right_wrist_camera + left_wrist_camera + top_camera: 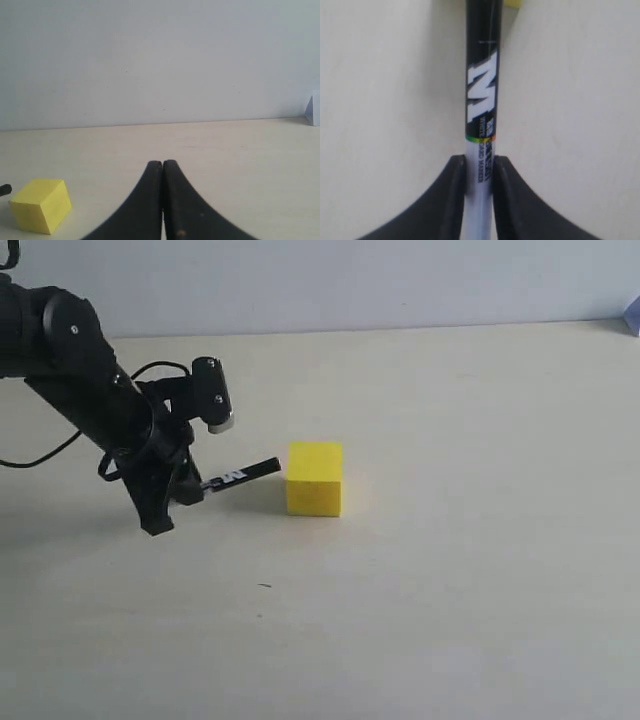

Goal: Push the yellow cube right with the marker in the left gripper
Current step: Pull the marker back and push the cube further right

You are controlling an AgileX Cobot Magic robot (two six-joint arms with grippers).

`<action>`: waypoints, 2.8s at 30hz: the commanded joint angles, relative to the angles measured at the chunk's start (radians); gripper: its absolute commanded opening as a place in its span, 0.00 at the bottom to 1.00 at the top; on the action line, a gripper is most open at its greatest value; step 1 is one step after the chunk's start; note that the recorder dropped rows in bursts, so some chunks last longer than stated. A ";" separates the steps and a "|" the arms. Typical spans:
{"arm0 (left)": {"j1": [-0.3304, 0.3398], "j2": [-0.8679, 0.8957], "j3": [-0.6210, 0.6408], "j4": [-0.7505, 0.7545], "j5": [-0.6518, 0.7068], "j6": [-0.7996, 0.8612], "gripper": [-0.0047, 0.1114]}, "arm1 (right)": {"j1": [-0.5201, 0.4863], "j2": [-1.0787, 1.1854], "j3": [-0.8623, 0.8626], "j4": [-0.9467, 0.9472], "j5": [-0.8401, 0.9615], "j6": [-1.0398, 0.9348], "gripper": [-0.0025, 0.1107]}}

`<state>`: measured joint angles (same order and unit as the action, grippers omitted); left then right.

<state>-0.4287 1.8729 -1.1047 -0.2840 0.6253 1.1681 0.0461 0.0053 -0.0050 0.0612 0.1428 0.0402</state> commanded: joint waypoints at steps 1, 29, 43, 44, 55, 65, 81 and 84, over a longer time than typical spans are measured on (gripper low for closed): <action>0.024 -0.014 -0.036 0.004 0.000 0.006 0.04 | 0.001 -0.005 0.005 0.000 -0.008 -0.002 0.02; 0.032 0.217 -0.454 0.271 0.430 0.044 0.04 | 0.001 -0.005 0.005 0.000 -0.008 -0.002 0.02; 0.028 0.263 -0.454 0.262 0.461 0.023 0.04 | 0.001 -0.005 0.005 0.000 -0.008 -0.002 0.02; 0.024 0.266 -0.454 0.257 0.461 0.023 0.04 | 0.001 -0.005 0.005 0.000 -0.008 -0.002 0.02; -0.035 0.266 -0.454 0.255 0.435 0.028 0.04 | 0.001 -0.005 0.005 0.000 -0.008 -0.002 0.02; -0.152 0.266 -0.456 0.229 0.343 0.031 0.04 | 0.001 -0.005 0.005 0.000 -0.008 -0.002 0.02; -0.124 0.266 -0.456 0.222 0.393 -0.133 0.04 | 0.001 -0.005 0.005 0.000 -0.008 -0.002 0.02; -0.156 0.266 -0.456 0.214 0.316 -0.140 0.04 | 0.001 -0.005 0.005 0.000 -0.008 -0.002 0.02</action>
<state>-0.5542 2.1452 -1.5538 -0.0507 1.0090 1.0438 0.0461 0.0053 -0.0050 0.0612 0.1428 0.0402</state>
